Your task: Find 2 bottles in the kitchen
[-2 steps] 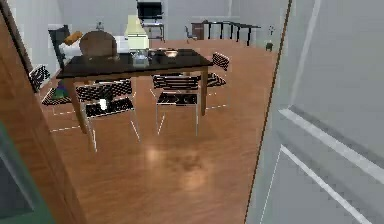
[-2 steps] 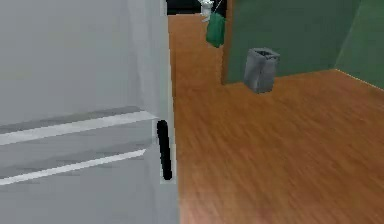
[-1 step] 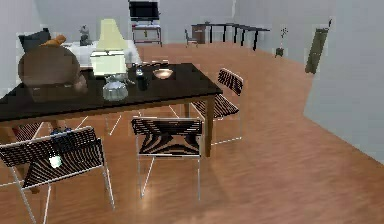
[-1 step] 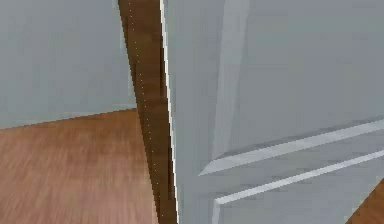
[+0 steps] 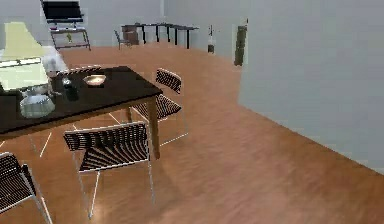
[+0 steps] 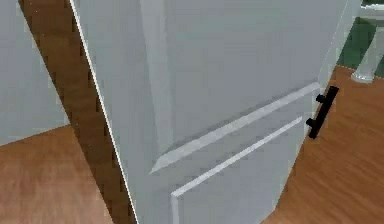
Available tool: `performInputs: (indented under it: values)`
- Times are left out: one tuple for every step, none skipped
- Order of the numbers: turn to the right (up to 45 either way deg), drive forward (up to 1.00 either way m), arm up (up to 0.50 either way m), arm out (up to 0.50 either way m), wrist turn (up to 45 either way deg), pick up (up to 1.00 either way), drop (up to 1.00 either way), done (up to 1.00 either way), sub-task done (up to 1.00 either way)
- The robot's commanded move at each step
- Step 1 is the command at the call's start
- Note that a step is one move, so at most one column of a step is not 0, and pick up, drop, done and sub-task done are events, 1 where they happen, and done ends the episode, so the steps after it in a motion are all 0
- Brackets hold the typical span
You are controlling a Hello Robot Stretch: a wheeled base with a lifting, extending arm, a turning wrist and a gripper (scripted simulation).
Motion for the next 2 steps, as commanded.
performInputs:
  values:
    - [0.0,0.45,0.00,0.00,0.0,0.00,0.00,0.00,0.00]
    - [45.0,0.00,0.00,0.00,0.0,0.00,0.00,0.00,0.00]
